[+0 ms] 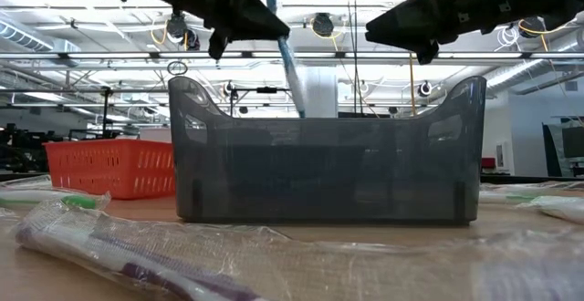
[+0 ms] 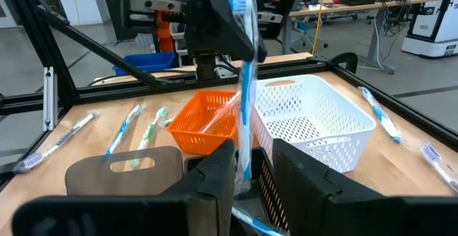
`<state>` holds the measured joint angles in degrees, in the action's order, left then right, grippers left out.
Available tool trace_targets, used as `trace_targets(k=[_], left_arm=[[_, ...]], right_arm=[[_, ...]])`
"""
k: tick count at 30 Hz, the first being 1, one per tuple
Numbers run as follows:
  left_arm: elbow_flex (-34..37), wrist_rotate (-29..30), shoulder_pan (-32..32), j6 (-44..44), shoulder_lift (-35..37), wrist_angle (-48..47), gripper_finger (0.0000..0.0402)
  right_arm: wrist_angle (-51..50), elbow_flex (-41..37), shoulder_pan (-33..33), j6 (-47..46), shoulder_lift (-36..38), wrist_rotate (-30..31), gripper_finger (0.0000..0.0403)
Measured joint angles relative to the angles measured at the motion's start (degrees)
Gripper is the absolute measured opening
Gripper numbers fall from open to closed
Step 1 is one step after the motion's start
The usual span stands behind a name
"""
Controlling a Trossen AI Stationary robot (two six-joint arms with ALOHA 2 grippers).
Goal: Pick & Place Toothbrushes
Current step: Put the middle right blue toothbrush into the black basket
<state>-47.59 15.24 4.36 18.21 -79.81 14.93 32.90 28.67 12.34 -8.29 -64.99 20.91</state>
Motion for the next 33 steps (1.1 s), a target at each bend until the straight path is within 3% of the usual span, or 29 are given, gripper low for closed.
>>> trace_targets(k=[10, 25, 33], left_arm=[[-14.95, -0.17, 0.04, 0.92, -0.02, -29.89, 0.0003], [-20.91, -7.76, -3.44, 4.40, -8.71, -34.77, 0.0003], [-25.25, -8.84, -4.31, 3.88, -12.96, -39.15, 0.0003]], right_arm=[[-0.65, 0.00, 0.00, 0.00, -0.02, -0.02, 0.0087], [-2.06, 0.04, 0.02, -0.66, -0.04, -0.09, 0.0086], [-2.51, 0.04, 0.02, -0.58, -0.04, -0.07, 0.0086]])
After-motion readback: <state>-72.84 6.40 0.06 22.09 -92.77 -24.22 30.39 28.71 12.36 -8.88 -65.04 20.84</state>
